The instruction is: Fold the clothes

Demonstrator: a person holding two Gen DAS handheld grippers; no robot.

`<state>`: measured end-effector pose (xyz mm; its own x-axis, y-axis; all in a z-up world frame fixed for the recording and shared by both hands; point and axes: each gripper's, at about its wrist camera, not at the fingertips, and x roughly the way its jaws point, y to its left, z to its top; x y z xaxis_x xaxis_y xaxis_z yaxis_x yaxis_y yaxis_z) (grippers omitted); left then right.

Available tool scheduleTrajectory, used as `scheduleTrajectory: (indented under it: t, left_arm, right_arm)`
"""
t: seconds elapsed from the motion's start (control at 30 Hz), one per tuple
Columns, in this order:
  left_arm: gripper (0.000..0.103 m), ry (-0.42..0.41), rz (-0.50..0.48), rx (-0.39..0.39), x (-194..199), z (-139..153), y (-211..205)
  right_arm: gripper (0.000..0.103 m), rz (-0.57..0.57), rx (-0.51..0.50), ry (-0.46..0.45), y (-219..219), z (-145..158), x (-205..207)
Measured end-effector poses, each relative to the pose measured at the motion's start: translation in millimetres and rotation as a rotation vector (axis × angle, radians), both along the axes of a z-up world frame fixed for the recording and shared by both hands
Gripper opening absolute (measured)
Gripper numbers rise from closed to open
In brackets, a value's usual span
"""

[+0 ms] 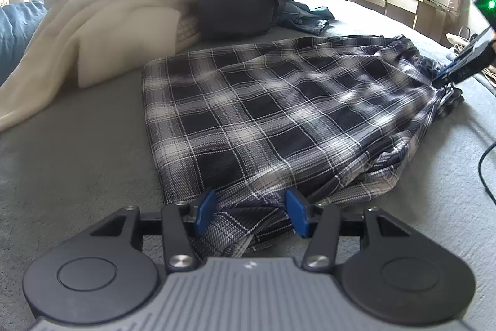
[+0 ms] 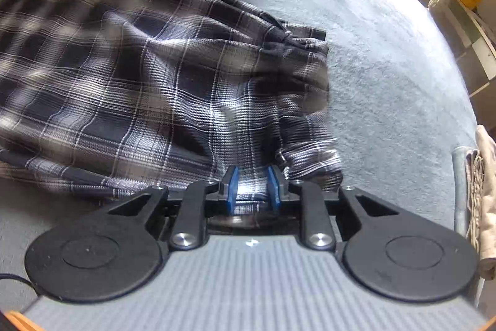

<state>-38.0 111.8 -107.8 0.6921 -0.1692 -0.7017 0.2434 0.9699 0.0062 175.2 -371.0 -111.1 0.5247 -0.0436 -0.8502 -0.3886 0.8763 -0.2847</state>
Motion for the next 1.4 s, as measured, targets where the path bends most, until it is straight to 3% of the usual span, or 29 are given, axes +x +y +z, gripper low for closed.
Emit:
scheduleTrajectory:
  t: [0.17, 0.3, 0.4, 0.5, 0.57, 0.67, 0.77, 0.93, 1.07, 1.2, 1.4]
  left_arm:
    - [0.053, 0.003, 0.004, -0.001, 1, 0, 0]
    - [0.055, 0.001, 0.012, -0.001, 0, 0, 0]
    - [0.055, 0.004, 0.016, -0.009, 1, 0, 2]
    - [0.056, 0.005, 0.01, -0.01, 1, -1, 2]
    - [0.056, 0.004, 0.004, -0.009, 1, -1, 3]
    - [0.056, 0.003, 0.005, -0.011, 1, -1, 3]
    - [0.057, 0.007, 0.012, -0.009, 1, -1, 3]
    - [0.06, 0.026, 0.023, 0.005, 2, 3, 1]
    - [0.063, 0.05, 0.061, 0.026, 2, 12, -1]
    - [0.064, 0.039, 0.085, 0.045, -2, 28, 0]
    - [0.069, 0.039, 0.121, 0.066, 3, 44, -1]
  right_arm:
    - [0.022, 0.041, 0.124, -0.065, 22, 30, 2]
    - [0.028, 0.057, 0.175, -0.12, 53, 30, 20]
    - [0.029, -0.014, 0.275, -0.081, 53, 15, 35]
    - [0.029, -0.108, 0.342, -0.039, 43, -2, 27]
    - [0.029, -0.18, 0.39, -0.084, 35, -2, 12]
    - [0.029, -0.207, 0.532, -0.154, 27, 15, -15]
    - [0.029, -0.132, 0.601, -0.152, 42, 28, -38]
    - [0.03, 0.03, 0.584, -0.098, 81, 18, -56]
    - [0.03, -0.007, 0.522, 0.031, 98, -19, -54]
    - [0.032, 0.024, 0.492, 0.002, 106, -10, -61]
    - [0.032, -0.028, 0.557, 0.033, 99, -10, -58]
